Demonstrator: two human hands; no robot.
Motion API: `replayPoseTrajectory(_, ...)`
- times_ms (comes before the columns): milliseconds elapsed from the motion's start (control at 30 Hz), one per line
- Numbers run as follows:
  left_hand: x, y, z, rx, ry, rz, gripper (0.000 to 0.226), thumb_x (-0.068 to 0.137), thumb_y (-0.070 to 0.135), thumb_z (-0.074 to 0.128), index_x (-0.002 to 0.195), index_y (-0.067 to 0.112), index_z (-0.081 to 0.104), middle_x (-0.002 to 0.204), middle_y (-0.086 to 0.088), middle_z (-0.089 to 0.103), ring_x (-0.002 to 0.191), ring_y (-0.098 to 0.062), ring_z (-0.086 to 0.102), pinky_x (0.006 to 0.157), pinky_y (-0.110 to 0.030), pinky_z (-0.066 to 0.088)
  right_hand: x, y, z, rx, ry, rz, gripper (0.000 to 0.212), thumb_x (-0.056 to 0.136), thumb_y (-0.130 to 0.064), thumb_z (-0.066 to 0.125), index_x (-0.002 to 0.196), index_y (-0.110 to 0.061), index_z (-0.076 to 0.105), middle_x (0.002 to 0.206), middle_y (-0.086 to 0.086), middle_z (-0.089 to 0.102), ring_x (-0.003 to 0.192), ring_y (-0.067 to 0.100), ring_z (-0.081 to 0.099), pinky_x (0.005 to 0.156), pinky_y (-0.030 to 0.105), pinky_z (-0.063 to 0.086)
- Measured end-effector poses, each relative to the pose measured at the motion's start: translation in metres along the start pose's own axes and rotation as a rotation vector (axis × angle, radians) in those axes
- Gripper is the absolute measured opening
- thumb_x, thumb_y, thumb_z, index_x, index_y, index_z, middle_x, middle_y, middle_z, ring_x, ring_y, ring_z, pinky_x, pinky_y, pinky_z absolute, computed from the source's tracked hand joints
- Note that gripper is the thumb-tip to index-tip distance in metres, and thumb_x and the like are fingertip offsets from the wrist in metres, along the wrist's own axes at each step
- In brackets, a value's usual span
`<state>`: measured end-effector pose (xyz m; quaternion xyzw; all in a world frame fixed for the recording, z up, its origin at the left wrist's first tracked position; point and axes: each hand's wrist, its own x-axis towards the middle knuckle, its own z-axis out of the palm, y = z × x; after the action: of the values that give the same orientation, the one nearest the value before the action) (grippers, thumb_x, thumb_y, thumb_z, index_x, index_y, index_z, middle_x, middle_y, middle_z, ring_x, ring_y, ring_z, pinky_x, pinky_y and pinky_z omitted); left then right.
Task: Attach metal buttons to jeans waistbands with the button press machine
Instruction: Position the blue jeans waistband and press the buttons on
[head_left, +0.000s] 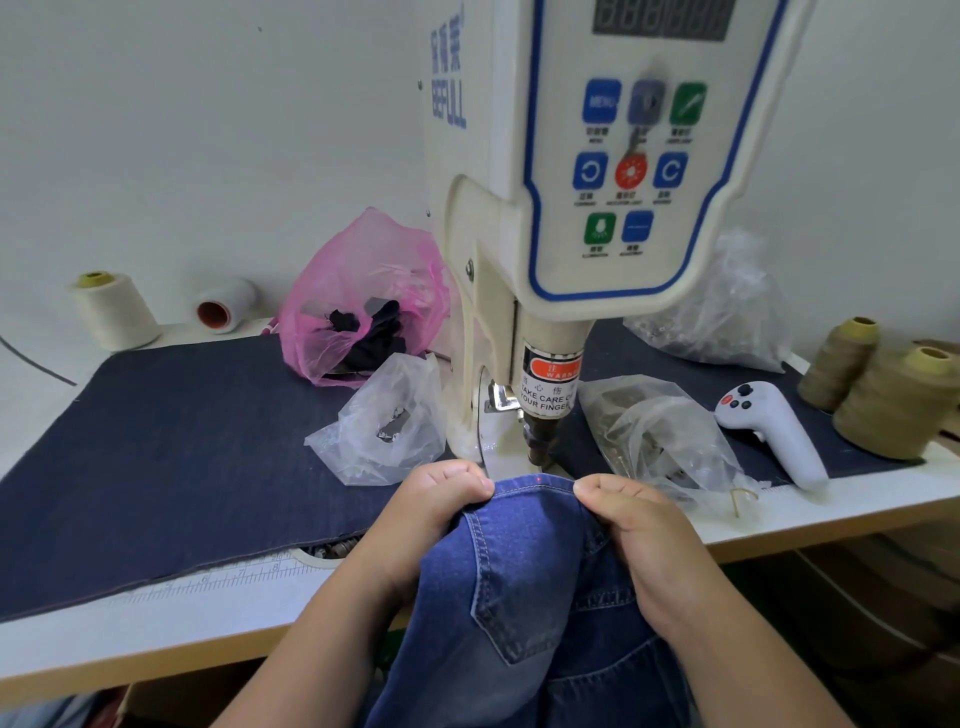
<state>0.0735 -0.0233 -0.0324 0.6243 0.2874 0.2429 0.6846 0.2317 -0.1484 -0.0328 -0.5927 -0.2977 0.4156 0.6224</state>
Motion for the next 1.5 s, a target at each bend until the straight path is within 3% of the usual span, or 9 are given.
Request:
replayPoseTrajectory(433, -0.0027, 0.0023, 0.0018, 0.004, -0.023, 0.010, 0.015, 0.069, 0.021, 0.060, 0.055, 0.017, 0.056, 0.058, -0.003, 0.042, 0.053, -0.010, 0.039, 0.051, -0.023, 0.036, -0.0020, -0.0014, -0.0006, 0.030, -0.008, 0.003, 0.036, 0.095, -0.010, 0.056, 0.063, -0.016, 0.072, 0.071, 0.007, 0.068, 0.070, 0.015, 0.062, 0.073, 0.033, 0.045)
replayPoseTrajectory(800, -0.0025, 0.0030, 0.0023, -0.016, -0.025, 0.003, 0.015, 0.067, 0.020, 0.059, 0.052, 0.020, 0.058, 0.057, -0.001, 0.042, 0.053, -0.009, 0.039, 0.053, -0.024, 0.035, 0.0000, -0.0001, -0.0011, 0.048, -0.026, 0.007, 0.044, 0.095, -0.009, 0.055, 0.054, -0.019, 0.067, 0.062, 0.001, 0.063, 0.061, 0.009, 0.058, 0.067, 0.030, 0.042)
replayPoseTrajectory(1000, -0.0021, 0.0019, 0.0017, -0.006, -0.022, 0.008, 0.013, 0.068, 0.020, 0.059, 0.056, 0.016, 0.056, 0.058, -0.002, 0.042, 0.053, -0.010, 0.038, 0.053, -0.025, 0.034, 0.0021, 0.0012, -0.0025, 0.055, -0.053, 0.022, 0.036, 0.092, -0.013, 0.058, 0.057, -0.017, 0.066, 0.063, 0.003, 0.062, 0.061, 0.012, 0.057, 0.065, 0.031, 0.042)
replayPoseTrajectory(1133, -0.0020, 0.0015, 0.0010, -0.014, -0.039, 0.003, 0.016, 0.068, 0.020, 0.059, 0.053, 0.019, 0.057, 0.055, 0.000, 0.043, 0.051, -0.009, 0.039, 0.052, -0.022, 0.035, 0.0012, -0.0003, -0.0017, 0.052, -0.068, 0.027, 0.020, 0.076, -0.026, 0.063, 0.058, -0.017, 0.065, 0.063, 0.004, 0.060, 0.061, 0.012, 0.056, 0.065, 0.031, 0.041)
replayPoseTrajectory(1500, -0.0004, 0.0004, -0.0009, -0.018, -0.061, 0.025, 0.018, 0.052, 0.037, 0.067, 0.052, 0.021, 0.059, 0.056, 0.002, 0.045, 0.053, -0.008, 0.041, 0.053, -0.021, 0.038, 0.0013, 0.0015, -0.0038, 0.040, -0.086, 0.021, 0.021, 0.076, -0.026, 0.063, 0.057, -0.017, 0.065, 0.063, 0.004, 0.060, 0.060, 0.012, 0.056, 0.062, 0.029, 0.042)
